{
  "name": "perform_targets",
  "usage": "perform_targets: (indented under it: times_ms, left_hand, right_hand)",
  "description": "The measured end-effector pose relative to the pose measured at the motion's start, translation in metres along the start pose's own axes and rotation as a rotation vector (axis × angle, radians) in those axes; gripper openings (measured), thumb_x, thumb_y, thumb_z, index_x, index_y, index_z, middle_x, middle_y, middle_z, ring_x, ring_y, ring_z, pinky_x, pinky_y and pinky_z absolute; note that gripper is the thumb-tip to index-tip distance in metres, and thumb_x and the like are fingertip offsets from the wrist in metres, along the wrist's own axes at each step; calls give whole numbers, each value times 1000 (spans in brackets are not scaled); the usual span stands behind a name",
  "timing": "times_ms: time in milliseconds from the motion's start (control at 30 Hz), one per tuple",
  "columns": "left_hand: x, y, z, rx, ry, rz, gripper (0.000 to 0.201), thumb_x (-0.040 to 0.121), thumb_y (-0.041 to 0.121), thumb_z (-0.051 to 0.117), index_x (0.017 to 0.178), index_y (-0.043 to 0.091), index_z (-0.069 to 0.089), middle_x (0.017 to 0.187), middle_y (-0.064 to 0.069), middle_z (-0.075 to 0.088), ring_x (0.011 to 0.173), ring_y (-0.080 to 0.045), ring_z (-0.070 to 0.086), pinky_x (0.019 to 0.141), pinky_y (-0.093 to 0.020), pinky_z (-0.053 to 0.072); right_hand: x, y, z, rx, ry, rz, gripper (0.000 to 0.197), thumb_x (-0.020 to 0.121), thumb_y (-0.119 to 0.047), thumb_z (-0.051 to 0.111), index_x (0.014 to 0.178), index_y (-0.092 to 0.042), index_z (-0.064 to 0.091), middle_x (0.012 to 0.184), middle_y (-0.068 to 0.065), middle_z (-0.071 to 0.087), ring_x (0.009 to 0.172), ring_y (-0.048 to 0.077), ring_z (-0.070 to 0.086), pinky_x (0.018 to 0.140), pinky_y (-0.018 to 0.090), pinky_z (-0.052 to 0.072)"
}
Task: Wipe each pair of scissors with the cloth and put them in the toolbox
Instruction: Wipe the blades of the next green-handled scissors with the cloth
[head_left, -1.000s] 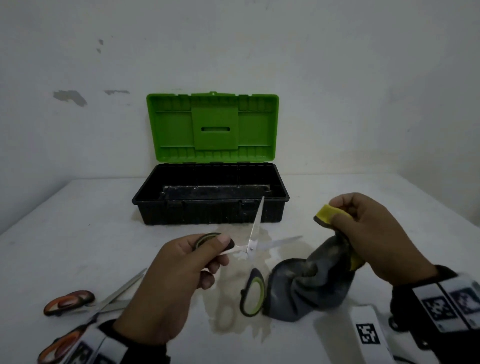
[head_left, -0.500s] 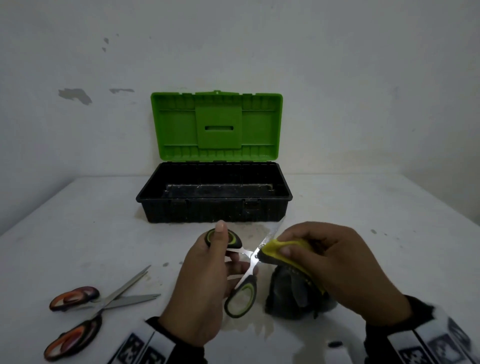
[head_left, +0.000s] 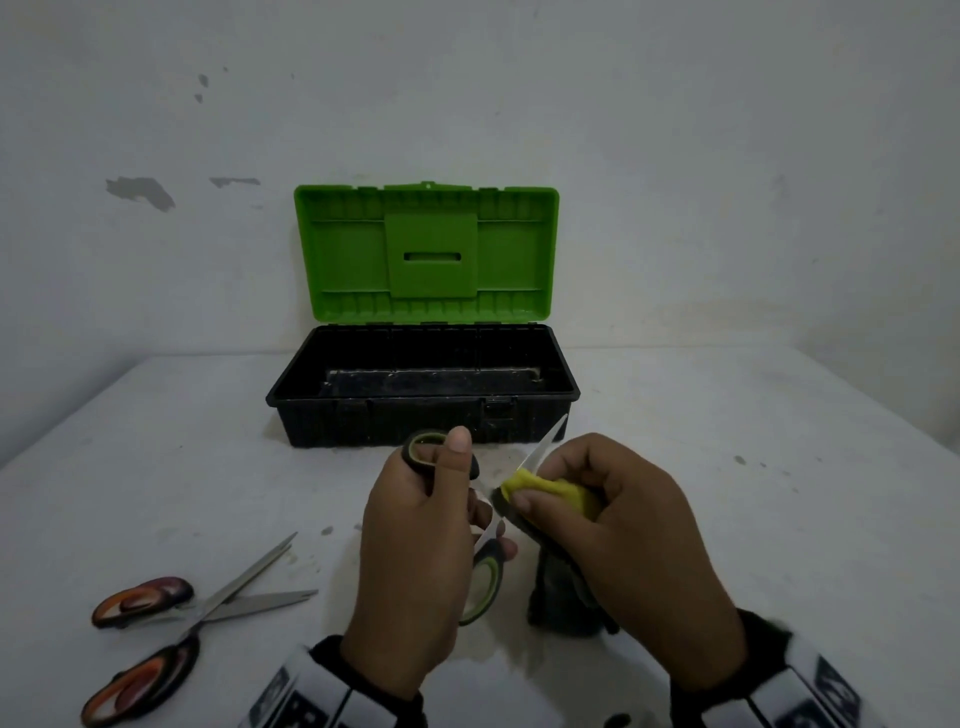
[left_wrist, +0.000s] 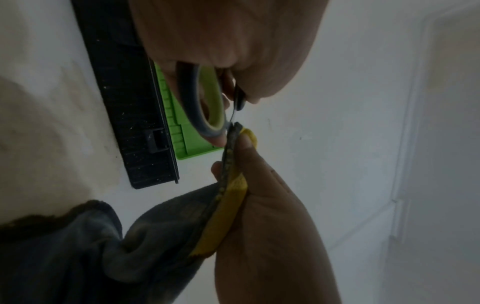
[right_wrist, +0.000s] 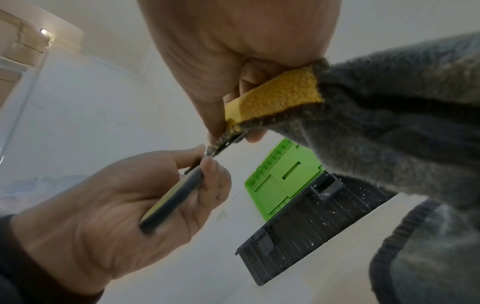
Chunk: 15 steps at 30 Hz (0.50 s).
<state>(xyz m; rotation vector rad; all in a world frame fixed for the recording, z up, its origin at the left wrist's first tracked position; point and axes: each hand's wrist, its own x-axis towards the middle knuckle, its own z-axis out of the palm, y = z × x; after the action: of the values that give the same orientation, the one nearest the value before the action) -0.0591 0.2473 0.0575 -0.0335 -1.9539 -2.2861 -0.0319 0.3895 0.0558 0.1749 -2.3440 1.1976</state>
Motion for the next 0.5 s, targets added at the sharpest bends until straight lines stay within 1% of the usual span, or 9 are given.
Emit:
perform_targets:
  times_ms: [67, 133, 267, 333, 400, 467, 500]
  left_hand:
    - [-1, -2, 0, 15, -5, 44, 31, 91, 41, 55, 88, 10, 61, 59, -7, 57, 60, -34, 65, 46, -30, 54]
    - [-2, -4, -2, 24, -1, 83, 30, 90, 39, 58, 85, 9, 61, 57, -5, 58, 61, -38, 65, 46, -32, 55]
    - [-2, -5, -4, 55, -6, 160, 32, 87, 39, 57, 83, 8, 60, 56, -4, 60, 54, -30, 66, 47, -37, 57]
    - [-1, -5, -5, 58, -6, 171, 34, 88, 39, 56, 84, 6, 60, 55, -3, 59, 52, -30, 66, 46, -36, 57]
    - [0, -5, -6, 59, -4, 165, 35, 89, 40, 55, 84, 6, 59, 54, -2, 58, 52, -32, 65, 45, -34, 56]
    - [0, -5, -7, 59, -3, 156, 34, 90, 40, 54, 84, 6, 60, 53, -1, 57, 52, -32, 63, 44, -33, 55]
    - [1, -6, -7, 59, -6, 151, 34, 90, 39, 54, 84, 6, 60, 52, -1, 55, 50, -31, 62, 44, -33, 55]
  right_hand:
    - [0, 0, 4, 11, 27, 12, 16, 78, -35, 79, 80, -31, 63, 72, -16, 64, 80, -1, 59, 63, 6, 44]
    - [0, 0, 9, 8, 51, 8, 17, 79, -36, 78, 79, -30, 62, 70, -15, 62, 78, 0, 59, 62, 7, 44]
    - [3, 2, 14, 6, 116, 0, 22, 81, -34, 78, 75, -27, 58, 66, -11, 61, 72, 5, 59, 57, 8, 42]
    - [3, 3, 16, 10, 142, -1, 23, 81, -34, 78, 73, -25, 59, 65, -8, 61, 69, 8, 59, 55, 9, 42]
    - [2, 1, 17, 24, 135, 7, 24, 80, -36, 78, 72, -23, 60, 64, -6, 61, 67, 10, 58, 54, 11, 42]
    - [2, 0, 16, 28, 122, 9, 24, 79, -35, 79, 71, -23, 60, 63, -7, 60, 69, 9, 58, 55, 10, 43]
    - [3, 0, 15, 30, 127, 19, 24, 79, -35, 79, 70, -23, 61, 62, -7, 61, 69, 9, 58, 55, 10, 43]
